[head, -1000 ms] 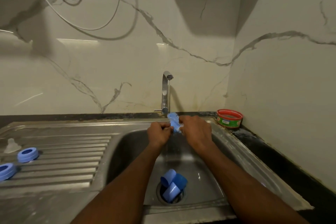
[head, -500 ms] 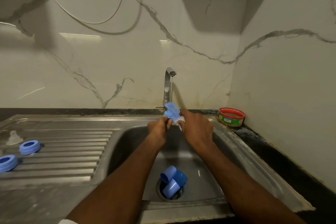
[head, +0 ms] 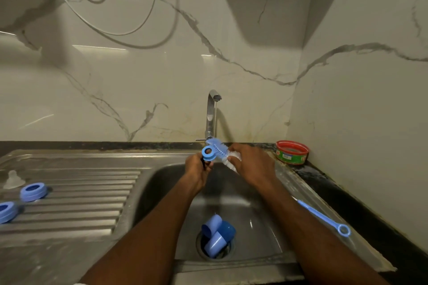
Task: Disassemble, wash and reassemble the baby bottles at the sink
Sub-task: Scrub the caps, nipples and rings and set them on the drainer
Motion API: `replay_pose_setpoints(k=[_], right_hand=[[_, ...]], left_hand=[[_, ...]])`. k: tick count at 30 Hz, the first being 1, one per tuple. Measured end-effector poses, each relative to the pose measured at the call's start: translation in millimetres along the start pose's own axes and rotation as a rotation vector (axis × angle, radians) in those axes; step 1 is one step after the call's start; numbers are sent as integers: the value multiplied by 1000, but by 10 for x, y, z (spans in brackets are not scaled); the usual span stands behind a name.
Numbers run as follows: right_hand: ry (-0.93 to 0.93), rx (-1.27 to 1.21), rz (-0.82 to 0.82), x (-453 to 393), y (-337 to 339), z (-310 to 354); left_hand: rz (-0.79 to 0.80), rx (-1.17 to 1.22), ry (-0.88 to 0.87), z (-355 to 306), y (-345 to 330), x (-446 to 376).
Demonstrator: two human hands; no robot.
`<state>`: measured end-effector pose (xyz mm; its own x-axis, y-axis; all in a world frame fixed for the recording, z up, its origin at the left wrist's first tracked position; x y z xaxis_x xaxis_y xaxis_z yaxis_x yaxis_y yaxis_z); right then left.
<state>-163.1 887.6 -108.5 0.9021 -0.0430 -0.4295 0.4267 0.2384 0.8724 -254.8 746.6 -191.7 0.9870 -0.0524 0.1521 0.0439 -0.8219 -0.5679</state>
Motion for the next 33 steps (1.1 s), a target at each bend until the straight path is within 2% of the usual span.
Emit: replay_pose_setpoints(k=[2, 6, 8, 10, 13, 15, 17, 19, 20, 24, 26, 31, 33], right_hand=[[36, 7, 1, -9, 14, 11], [54, 42, 19, -48, -11, 10], [25, 14, 0, -51, -14, -63], [21, 17, 15, -44, -35, -130], [47, 52, 40, -16, -99, -141], [51, 27, 9, -19, -107, -116], [36, -17, -4, -34, -95, -84], [32, 3, 6, -53, -87, -69], [27, 14, 5, -55, -81, -85], [14, 16, 34, -39, -117, -183], [15, 37, 54, -33, -165, -175], [-83, 57, -28, -95, -151, -102], [-42, 79, -32, -90, -149, -20]], left_hand=[[61, -99, 36, 33, 3, 23], [320, -333, 81, 163, -157, 109], [284, -335, 3, 107, -158, 83], [157, -263, -74, 12, -77, 31], [49, -211, -101, -54, 49, -29], [97, -250, -36, 9, 32, -16], [245, -321, 58, 128, -86, 76], [368, -382, 66, 208, -225, 156], [360, -380, 38, 210, -252, 143], [44, -313, -74, 74, -28, -74], [-33, -297, -89, 55, 99, -174], [204, -303, -33, 185, -130, -4], [199, -276, -45, 202, -208, 56]])
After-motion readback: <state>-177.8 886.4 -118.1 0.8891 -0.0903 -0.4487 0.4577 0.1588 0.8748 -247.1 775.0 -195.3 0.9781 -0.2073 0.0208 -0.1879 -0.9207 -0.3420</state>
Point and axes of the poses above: each hand's wrist, its own x-axis away from the middle knuckle, its own y-axis out of the back of the hand, z = x × y, the point moved 6 cm from there along -x, towards the middle knuckle, and after that the axes turned 3 degrees about z, right-handed, at the moved point
